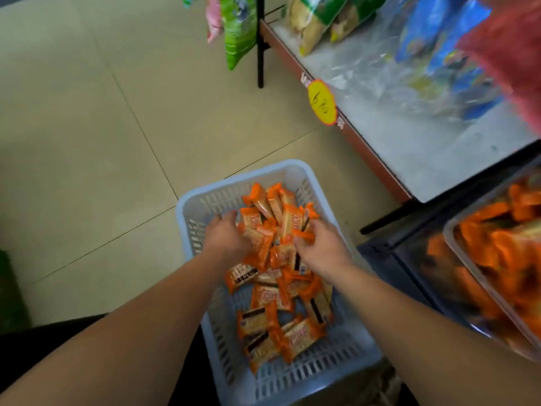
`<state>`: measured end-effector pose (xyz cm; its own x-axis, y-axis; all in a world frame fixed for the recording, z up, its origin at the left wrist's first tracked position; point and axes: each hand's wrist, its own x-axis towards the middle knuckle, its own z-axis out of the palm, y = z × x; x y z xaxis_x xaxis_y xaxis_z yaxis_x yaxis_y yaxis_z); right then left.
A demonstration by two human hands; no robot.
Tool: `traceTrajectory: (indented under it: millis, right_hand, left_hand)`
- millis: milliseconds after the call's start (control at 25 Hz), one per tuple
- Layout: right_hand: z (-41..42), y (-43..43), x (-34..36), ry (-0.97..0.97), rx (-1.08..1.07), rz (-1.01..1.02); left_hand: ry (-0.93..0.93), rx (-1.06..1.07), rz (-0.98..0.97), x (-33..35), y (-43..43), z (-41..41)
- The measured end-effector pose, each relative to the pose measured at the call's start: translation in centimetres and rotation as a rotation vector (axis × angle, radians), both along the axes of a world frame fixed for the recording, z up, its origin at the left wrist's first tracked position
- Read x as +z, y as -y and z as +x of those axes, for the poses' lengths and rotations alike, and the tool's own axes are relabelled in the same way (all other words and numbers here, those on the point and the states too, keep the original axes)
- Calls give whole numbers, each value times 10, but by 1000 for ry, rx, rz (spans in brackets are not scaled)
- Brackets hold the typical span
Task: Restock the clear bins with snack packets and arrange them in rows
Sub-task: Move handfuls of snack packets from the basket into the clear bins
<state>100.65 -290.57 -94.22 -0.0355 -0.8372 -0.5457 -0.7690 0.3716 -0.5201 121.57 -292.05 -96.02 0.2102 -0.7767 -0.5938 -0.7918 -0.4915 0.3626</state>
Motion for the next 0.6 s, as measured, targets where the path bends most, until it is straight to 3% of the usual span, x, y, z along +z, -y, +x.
traceTrajectory:
  millis: [160, 360, 480, 600]
  right_hand:
    - [10, 7, -20, -78, -57, -55]
    - [10, 16, -32, -8, -17, -125]
    - [11, 15, -36, -61, 90, -114]
    - [7, 21, -45, 51, 28, 4]
  left_hand:
    - [-163, 168, 138, -30, 10, 14]
    - [-248, 223, 121, -49, 20, 27]
    - [-242, 101, 48, -50, 34, 19]
    - [-261, 3, -47, -48, 43, 13]
